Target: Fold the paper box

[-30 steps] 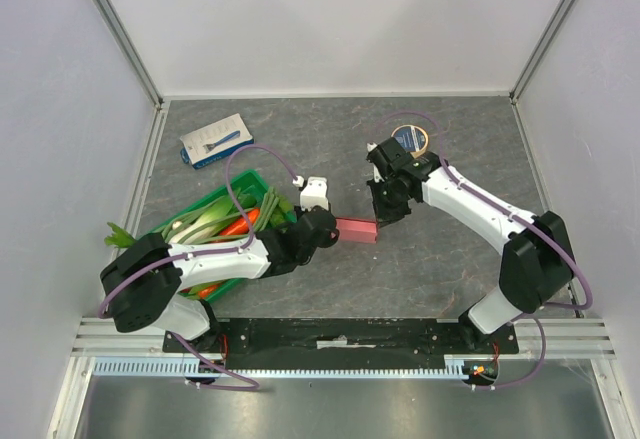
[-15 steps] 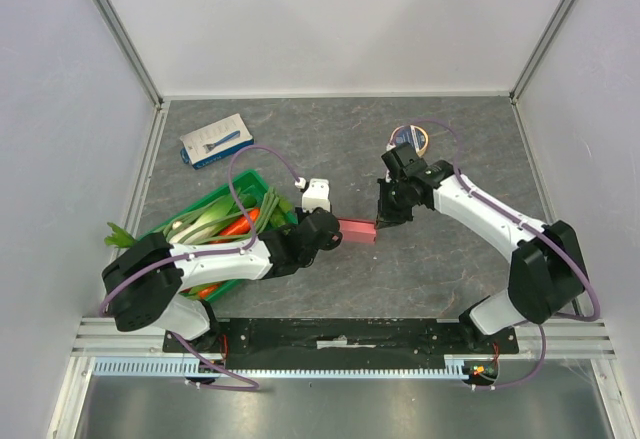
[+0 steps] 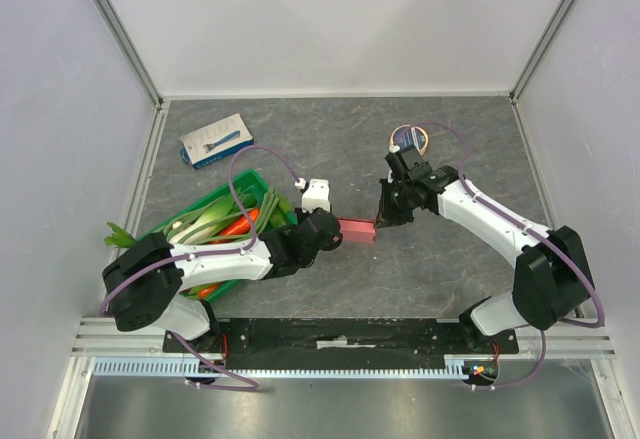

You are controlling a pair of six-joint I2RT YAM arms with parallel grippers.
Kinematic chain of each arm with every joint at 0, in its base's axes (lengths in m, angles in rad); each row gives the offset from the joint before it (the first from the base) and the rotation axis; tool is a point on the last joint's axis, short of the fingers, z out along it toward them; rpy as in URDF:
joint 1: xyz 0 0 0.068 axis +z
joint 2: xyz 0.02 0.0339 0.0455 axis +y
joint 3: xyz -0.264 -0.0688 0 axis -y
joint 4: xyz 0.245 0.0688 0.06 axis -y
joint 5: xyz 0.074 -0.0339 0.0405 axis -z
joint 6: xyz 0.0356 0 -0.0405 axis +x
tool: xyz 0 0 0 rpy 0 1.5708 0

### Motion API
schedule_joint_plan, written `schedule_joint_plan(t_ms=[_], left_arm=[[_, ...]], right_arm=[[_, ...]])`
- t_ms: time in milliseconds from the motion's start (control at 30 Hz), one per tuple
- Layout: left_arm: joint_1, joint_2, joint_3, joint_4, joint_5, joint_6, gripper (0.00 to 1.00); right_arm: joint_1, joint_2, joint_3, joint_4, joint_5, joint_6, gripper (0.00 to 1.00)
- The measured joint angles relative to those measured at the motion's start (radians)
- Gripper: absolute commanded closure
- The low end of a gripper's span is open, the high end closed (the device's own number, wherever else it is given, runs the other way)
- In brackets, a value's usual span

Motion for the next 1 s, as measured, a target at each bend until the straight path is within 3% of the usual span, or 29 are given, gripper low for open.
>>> schedule_joint_plan(t_ms=[300,667,1000], left_arm=[[-0.007,0.004,0.001,0.008,0.002,0.000,0.98],[-0.010,0.006,0.002,0.009,0.003,0.000,0.98],[-0.011,0.013,0.005,0.012,-0.004,-0.002,0.98]], right_arm=[[0.018,0.008,0.027,-0.034,0.059,-0.158,1.00],[0.104,0.002,0.028,-0.030,0.198,-0.216,1.00],[0.248,-0.112,-0.137,0.145,0.443,-0.189,1.00]])
